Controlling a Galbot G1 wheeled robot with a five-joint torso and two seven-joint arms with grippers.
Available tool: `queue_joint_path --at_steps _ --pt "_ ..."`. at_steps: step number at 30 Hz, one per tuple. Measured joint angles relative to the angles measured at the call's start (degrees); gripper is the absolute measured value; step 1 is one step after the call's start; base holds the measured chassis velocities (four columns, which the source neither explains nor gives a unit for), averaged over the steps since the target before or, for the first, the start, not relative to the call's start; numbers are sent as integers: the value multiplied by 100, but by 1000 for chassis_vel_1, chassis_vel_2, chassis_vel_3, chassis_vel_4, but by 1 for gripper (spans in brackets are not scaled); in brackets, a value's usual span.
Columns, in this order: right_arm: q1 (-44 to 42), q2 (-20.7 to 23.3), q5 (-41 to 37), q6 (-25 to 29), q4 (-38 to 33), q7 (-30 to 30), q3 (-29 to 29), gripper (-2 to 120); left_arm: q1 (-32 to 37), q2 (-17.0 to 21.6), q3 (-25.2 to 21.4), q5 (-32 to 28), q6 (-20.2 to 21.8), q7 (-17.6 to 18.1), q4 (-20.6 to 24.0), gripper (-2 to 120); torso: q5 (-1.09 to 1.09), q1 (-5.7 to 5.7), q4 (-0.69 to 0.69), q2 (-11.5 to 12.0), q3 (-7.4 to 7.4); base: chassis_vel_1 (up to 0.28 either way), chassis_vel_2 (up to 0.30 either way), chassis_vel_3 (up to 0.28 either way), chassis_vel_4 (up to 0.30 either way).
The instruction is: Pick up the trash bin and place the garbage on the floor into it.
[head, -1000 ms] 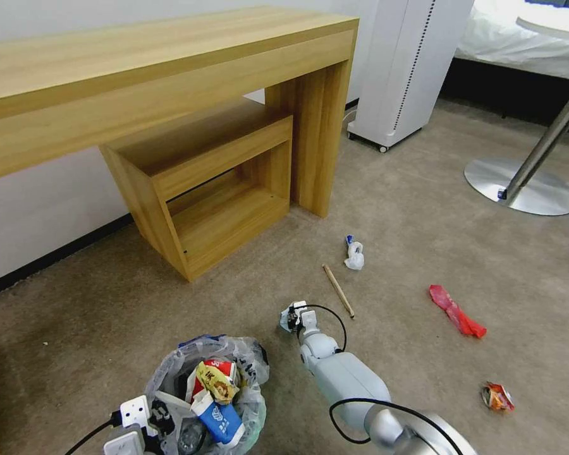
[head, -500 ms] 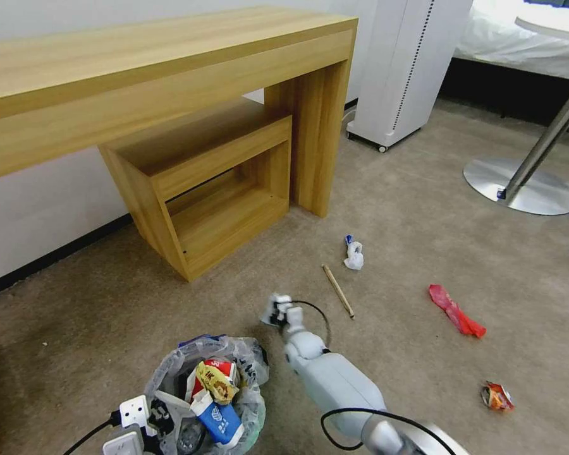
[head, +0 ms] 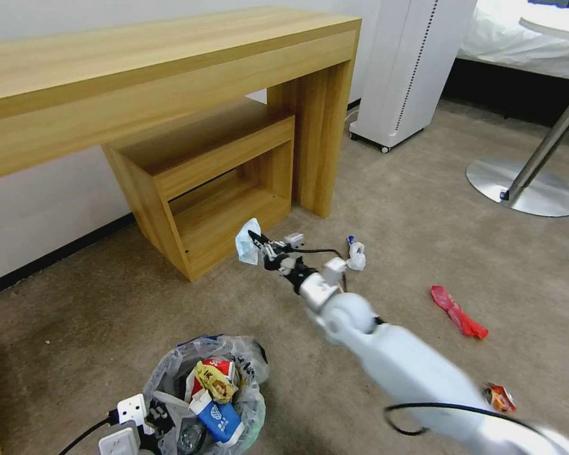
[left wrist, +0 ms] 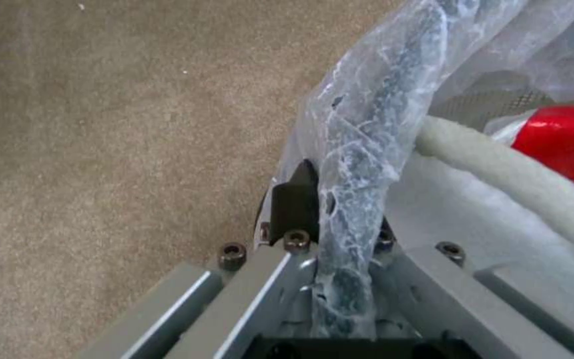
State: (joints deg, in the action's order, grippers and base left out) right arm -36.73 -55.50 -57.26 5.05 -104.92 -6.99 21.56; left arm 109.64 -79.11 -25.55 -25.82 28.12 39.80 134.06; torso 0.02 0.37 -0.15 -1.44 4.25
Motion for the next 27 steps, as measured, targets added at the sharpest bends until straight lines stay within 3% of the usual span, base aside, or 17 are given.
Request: queue_joint_path --at_steps 3,8,20,27 --pt "103 351 -313 -206 -650 431 518 0 -25 -45 -19 -20 4 31 -8 0 -2 0 3 0 0 0 0 0 0" --pt "175 511 -336 -364 -1035 777 1358 0 -52 -150 -27 -19 5 54 -14 0 -1 0 3 0 0 0 0 0 0" --pt "61 197 -222 -550 -464 1145 2453 0 -20 -355 -15 162 16 55 -33 0 -2 0 3 0 0 0 0 0 0" --pt "64 -285 -263 -556 172 1447 3003 0 2 -468 43 273 14 43 -38 0 -3 0 3 0 0 0 0 0 0"
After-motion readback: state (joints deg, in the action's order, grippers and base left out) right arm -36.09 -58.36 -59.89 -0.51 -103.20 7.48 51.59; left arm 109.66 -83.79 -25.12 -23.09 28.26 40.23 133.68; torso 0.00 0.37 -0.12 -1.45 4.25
